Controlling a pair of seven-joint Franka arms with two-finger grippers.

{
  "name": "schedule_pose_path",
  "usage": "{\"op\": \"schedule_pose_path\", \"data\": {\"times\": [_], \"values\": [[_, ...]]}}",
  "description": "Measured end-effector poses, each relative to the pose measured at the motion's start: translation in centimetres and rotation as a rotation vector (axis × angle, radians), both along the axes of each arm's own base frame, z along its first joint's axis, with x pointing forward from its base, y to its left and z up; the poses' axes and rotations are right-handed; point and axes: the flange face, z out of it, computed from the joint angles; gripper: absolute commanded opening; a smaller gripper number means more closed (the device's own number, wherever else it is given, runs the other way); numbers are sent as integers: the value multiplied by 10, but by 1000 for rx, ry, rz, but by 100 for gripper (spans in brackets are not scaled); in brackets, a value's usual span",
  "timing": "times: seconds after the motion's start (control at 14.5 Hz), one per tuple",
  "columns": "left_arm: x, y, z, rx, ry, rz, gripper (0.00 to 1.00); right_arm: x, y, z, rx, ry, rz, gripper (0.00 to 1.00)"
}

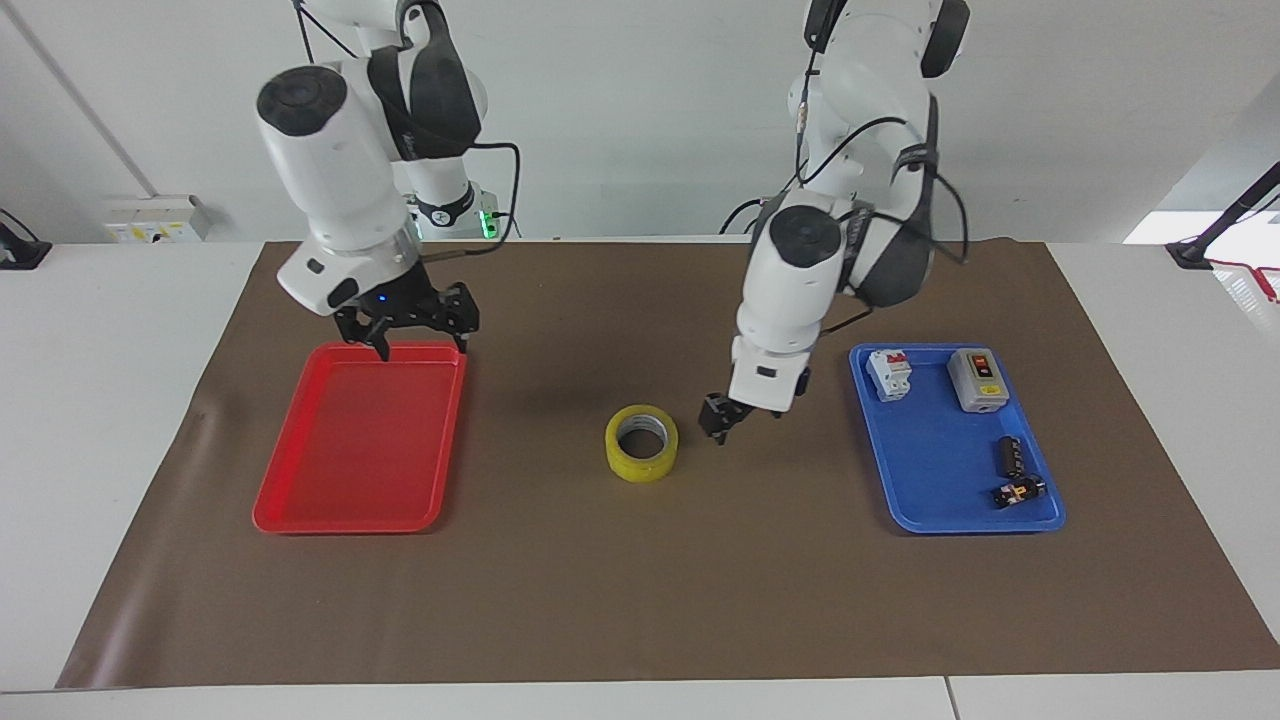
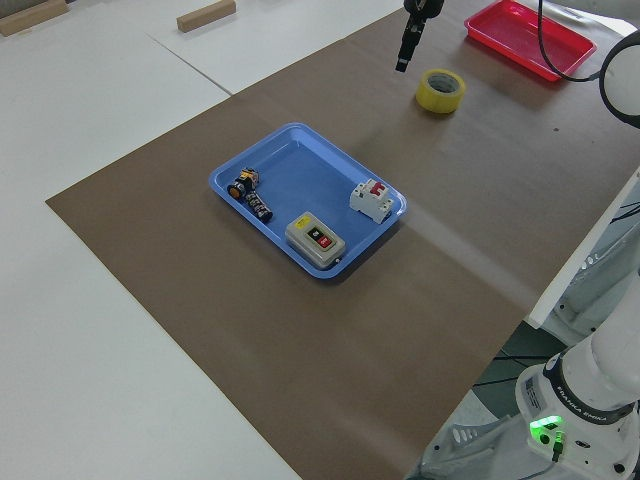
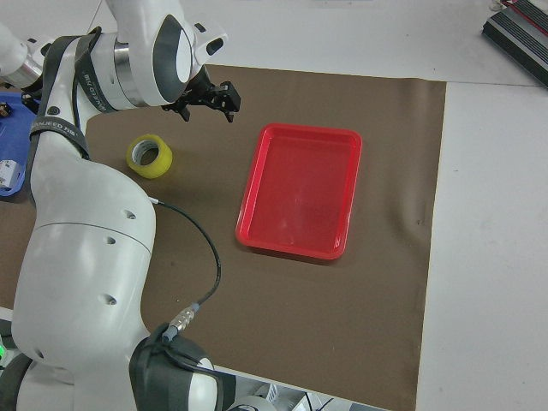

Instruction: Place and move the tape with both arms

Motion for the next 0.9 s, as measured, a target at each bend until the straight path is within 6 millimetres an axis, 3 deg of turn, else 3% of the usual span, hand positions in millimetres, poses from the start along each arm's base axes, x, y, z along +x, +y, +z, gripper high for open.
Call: {"op": "schedule_pose_path", "data": {"times": [0.28,0.41,0.55,0.69,0.9], "values": [[-9,124,76,39,70,-158,100,-5,98,-64,10,-18,-35,100],[-27,158,99,47,128,-238,100,-9,143,-91,17,-28,-67,100],[-44,171,119,48,155,-275,100,-5,177,-123,27,-51,-78,100],[-56,185,130,43,162,-266,100,0,191,-158,30,-68,-67,100],[-75,222,131,0,178,-288,100,4,190,-189,19,-95,-56,100]]}}
